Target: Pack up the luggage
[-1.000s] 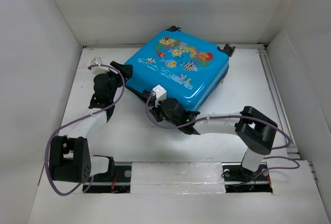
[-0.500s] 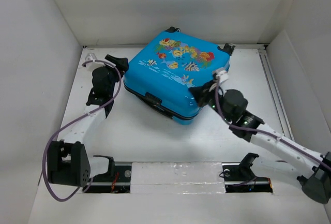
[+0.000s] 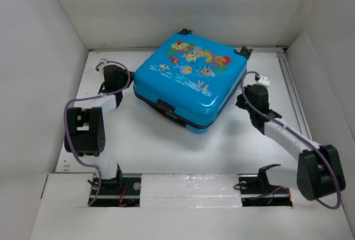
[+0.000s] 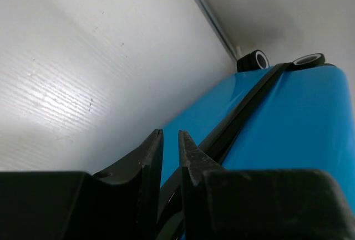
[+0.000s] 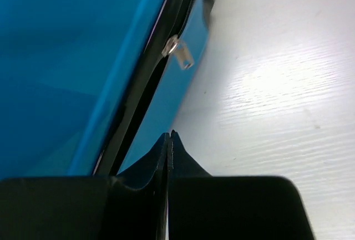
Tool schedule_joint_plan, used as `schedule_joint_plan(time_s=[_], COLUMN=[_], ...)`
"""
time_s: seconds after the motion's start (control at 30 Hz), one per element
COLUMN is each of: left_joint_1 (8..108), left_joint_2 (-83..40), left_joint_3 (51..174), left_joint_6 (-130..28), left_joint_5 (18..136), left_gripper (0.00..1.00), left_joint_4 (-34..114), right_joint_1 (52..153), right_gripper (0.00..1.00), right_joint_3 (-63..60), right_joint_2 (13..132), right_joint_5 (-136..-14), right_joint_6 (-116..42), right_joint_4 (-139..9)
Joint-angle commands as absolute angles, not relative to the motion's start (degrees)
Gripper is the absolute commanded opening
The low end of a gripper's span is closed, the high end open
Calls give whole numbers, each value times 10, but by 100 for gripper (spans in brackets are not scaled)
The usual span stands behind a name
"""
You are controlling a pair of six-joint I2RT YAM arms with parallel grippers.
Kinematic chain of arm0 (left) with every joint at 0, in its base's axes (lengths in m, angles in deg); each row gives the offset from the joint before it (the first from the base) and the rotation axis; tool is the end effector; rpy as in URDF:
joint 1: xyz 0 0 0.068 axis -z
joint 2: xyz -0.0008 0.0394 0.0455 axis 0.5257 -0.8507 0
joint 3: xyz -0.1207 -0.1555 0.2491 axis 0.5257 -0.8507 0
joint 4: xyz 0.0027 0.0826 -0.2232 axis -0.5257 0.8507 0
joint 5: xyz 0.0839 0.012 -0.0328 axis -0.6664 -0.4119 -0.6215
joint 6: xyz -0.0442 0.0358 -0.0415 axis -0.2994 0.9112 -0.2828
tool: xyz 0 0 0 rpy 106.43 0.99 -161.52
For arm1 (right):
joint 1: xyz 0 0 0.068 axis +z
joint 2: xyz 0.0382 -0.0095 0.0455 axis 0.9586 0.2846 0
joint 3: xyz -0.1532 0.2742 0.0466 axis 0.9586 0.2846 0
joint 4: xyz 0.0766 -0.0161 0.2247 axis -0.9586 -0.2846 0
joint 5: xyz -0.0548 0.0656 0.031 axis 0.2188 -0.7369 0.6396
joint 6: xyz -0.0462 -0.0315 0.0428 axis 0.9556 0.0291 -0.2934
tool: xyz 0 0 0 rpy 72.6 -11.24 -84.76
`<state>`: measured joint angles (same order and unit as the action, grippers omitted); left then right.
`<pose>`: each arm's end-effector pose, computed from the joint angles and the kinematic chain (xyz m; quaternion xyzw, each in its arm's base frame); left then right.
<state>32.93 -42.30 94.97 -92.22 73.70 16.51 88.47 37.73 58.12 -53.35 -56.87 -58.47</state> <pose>0.3829 -0.0130 0.2879 -0.3231 0.7266 -0.3053 0.5239 0.2312 0.0474 0.2844 0.1512 0.8238 0.0934 0.5384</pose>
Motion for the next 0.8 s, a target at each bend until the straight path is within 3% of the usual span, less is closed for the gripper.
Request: schedule_joint_plan(time_s=[0.0,0.17,0.47,0.6,0.77], left_joint_1=[363,408,472,501,542], left_joint_2=[-394,-348,-187,-84,-16], left_joint_3=[925,857,692,622,622], left_joint_6=[-909,-880,-866,-871,-859], left_joint_5=[769,743,703,703,666], left_gripper=[13,13,8,8,10], left_joint_4=[131,106,88,88,164], right_joint_1=[878,883,888,867,821], right_gripper=[0,0,0,0,0], right_joint_3=[328,248,50,8,42], right_joint_2=[638,733,889,902,845], right_joint_5=[-628,-767,-887,-904,-902], right_joint_6=[-556,-519,-480,-475,-489], right_joint_4=[-509,-454,-520,-528,-528])
